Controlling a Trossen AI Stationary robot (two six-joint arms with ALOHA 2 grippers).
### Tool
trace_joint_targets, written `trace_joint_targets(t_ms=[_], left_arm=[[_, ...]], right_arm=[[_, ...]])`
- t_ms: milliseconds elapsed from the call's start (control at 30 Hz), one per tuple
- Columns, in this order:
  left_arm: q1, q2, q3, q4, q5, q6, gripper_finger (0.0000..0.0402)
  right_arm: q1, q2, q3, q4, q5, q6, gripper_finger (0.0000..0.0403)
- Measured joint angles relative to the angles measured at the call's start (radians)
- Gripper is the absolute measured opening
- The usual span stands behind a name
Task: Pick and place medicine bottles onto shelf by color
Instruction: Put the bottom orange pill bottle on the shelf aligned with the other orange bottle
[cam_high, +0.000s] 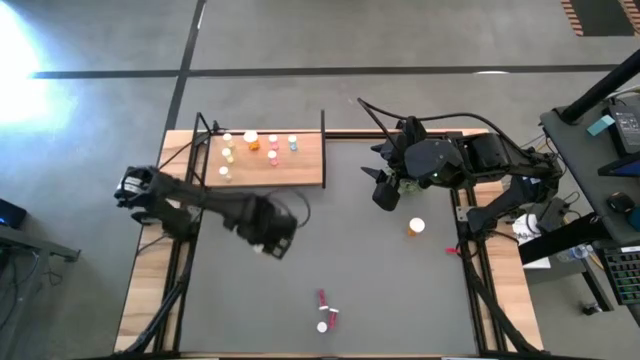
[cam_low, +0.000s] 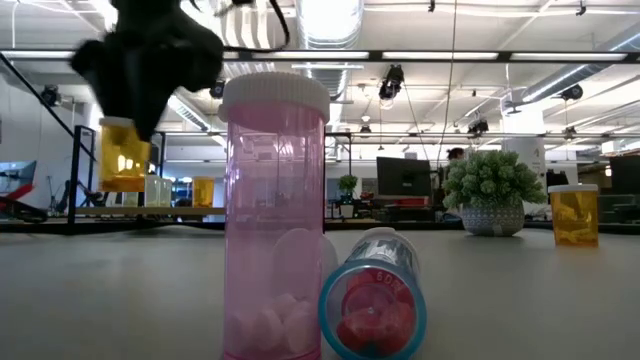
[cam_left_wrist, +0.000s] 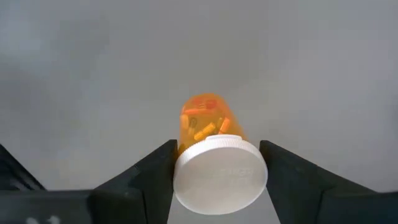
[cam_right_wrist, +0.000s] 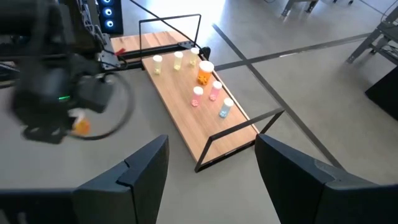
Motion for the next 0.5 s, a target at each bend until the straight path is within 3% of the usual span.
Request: trace_joint_targets(t_ms=[500], left_arm=[[0.556, -0.074, 0.000, -0.023, -0.118, 0.760, 0.0198]], right_arm=[[0.000, 0.000, 0.000, 0.000, 0.000, 0.000, 0.0228]])
